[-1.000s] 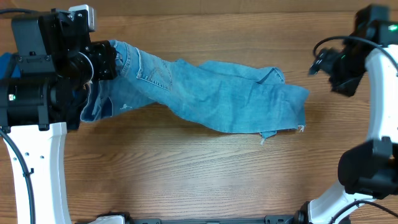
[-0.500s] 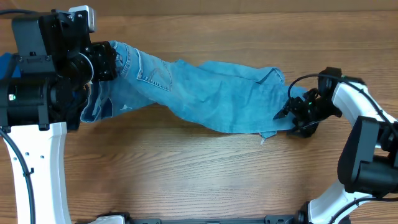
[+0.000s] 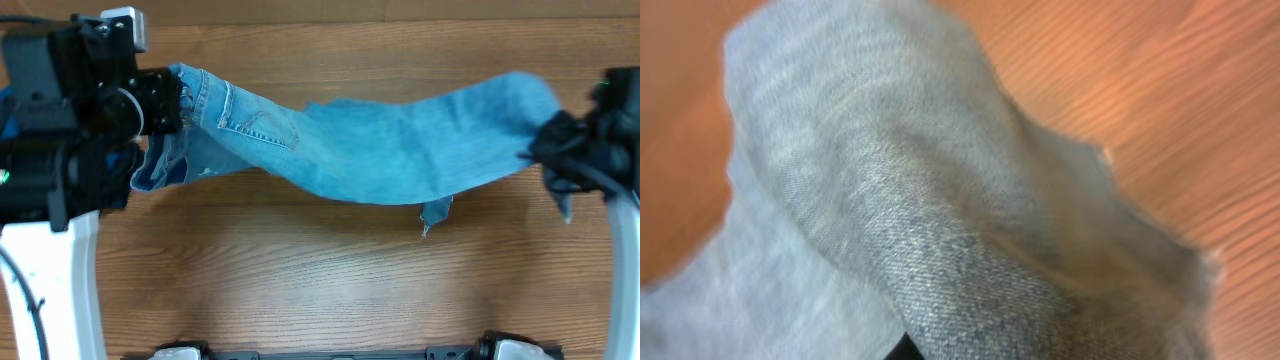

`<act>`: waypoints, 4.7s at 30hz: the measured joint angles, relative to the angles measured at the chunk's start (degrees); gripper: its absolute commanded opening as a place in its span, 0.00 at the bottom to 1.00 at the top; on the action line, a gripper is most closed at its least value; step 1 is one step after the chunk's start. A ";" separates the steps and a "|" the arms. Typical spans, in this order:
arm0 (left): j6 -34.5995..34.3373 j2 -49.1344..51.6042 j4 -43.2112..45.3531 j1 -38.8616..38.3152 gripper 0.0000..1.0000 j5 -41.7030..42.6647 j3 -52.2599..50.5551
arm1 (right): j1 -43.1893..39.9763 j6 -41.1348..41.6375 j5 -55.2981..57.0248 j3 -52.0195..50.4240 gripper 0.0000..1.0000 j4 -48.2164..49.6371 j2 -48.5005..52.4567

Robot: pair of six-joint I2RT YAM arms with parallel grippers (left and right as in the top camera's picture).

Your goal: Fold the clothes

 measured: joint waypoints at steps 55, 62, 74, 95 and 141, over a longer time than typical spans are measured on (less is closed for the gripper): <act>-1.42 49.81 7.08 -0.68 0.57 -1.31 26.58 | -6.60 -6.51 -11.82 42.05 0.32 -3.80 51.41; 9.70 49.81 -14.49 -4.98 0.21 0.68 26.69 | -6.60 -8.87 -11.87 42.05 0.37 -17.75 51.41; 10.21 12.90 -22.32 -14.10 0.35 -15.39 27.36 | -4.81 -8.28 -9.81 43.10 0.68 -22.14 17.46; 8.33 17.86 32.70 -14.19 0.59 -12.20 -38.84 | 1.05 1.42 -17.18 -31.80 0.36 42.18 21.92; 7.50 17.86 32.30 -14.19 0.77 -10.47 -38.91 | -3.76 4.72 -11.08 -0.46 0.66 31.54 39.19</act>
